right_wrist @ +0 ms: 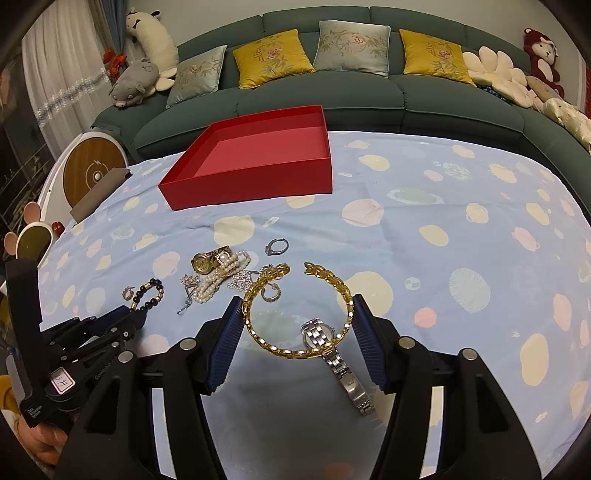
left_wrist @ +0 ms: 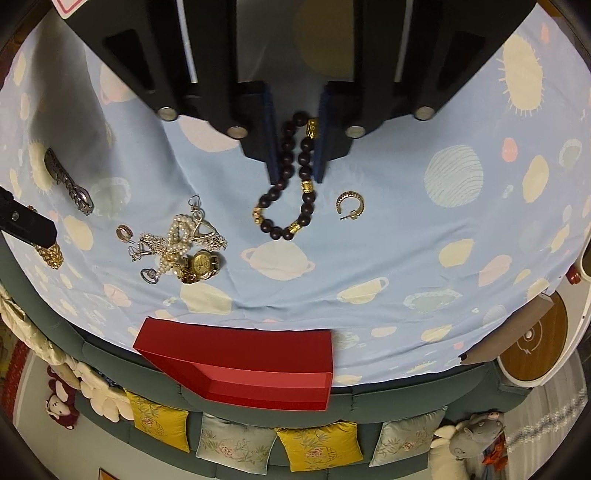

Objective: Organize jewelry
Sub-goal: 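Carry the bangle and bead bracelet into the red tray and open both tools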

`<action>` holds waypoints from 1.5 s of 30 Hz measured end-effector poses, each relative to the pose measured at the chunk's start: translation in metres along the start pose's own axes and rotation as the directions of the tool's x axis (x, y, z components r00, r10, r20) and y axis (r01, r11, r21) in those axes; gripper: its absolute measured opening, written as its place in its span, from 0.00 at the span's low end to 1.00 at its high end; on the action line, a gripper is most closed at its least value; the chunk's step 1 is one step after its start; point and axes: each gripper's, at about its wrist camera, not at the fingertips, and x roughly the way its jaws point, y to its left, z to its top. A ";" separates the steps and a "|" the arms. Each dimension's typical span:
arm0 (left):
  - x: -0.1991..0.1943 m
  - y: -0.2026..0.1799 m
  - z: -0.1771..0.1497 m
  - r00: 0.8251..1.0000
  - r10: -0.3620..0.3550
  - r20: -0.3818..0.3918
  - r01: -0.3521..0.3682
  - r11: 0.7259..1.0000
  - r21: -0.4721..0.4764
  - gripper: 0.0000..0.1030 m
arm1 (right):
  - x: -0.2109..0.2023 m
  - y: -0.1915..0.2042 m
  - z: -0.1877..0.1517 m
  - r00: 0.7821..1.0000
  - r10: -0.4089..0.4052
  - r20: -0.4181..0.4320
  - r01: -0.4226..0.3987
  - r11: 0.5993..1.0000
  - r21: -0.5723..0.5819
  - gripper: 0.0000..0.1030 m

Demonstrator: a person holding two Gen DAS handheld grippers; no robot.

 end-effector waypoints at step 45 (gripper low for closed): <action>0.013 -0.015 0.285 0.967 -0.119 0.227 0.110 0.993 0.052 0.05 | 0.113 -0.003 0.242 0.991 0.112 0.070 -0.117 0.990 0.081 0.55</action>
